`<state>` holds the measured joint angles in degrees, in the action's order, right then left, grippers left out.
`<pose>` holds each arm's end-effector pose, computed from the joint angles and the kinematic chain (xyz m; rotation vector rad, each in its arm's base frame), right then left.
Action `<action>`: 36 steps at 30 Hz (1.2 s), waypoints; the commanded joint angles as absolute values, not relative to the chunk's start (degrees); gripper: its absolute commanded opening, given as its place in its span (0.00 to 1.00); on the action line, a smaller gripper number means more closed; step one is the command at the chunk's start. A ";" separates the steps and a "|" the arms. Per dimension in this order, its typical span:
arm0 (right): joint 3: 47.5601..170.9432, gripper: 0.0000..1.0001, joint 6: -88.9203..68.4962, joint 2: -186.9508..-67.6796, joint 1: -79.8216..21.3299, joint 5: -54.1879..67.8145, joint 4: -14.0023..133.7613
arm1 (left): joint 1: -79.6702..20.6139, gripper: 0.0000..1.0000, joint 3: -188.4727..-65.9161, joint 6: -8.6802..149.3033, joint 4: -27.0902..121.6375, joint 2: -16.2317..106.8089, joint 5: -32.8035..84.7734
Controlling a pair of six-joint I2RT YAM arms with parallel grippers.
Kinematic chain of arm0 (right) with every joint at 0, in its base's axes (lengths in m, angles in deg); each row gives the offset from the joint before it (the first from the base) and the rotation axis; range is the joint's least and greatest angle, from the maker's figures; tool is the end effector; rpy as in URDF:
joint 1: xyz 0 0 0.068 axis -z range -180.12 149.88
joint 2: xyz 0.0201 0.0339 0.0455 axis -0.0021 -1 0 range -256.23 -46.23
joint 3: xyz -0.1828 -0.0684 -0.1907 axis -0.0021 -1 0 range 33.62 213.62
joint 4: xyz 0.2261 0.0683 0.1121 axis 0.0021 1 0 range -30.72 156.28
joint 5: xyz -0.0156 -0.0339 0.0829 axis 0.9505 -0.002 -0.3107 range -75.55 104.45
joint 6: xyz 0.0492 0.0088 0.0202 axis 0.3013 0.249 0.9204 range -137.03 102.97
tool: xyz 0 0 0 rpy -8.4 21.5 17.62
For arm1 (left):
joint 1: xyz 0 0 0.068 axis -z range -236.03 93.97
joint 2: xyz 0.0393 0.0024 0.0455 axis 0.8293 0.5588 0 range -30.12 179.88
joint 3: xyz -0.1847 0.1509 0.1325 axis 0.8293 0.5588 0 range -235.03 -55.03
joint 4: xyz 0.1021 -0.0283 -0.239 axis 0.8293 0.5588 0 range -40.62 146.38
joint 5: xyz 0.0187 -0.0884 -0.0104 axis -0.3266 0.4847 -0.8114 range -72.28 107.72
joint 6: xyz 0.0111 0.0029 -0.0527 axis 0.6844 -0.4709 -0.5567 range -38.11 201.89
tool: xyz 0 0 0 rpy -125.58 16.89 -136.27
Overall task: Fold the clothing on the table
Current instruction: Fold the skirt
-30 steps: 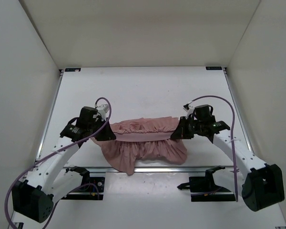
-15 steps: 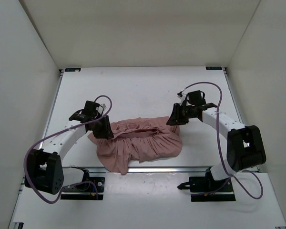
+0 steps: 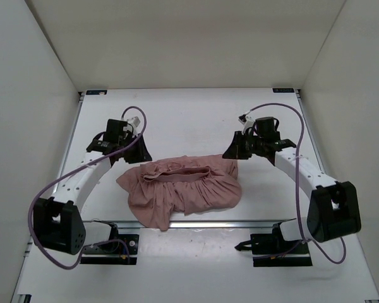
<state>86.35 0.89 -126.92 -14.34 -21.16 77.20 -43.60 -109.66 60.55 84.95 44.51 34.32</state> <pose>0.2794 0.0922 0.2384 -0.2333 2.3924 1.0031 0.2535 -0.0662 0.2515 -0.0846 2.5878 -0.5937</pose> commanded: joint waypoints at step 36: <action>96.46 0.00 -5.34 -148.71 -22.18 -22.82 69.21 | -41.96 0.00 -100.46 58.60 65.99 54.33 33.90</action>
<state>96.25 -5.85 -146.98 -23.23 -23.89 71.82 -41.46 -97.48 58.91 71.35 52.62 36.20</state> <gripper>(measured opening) 0.001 0.026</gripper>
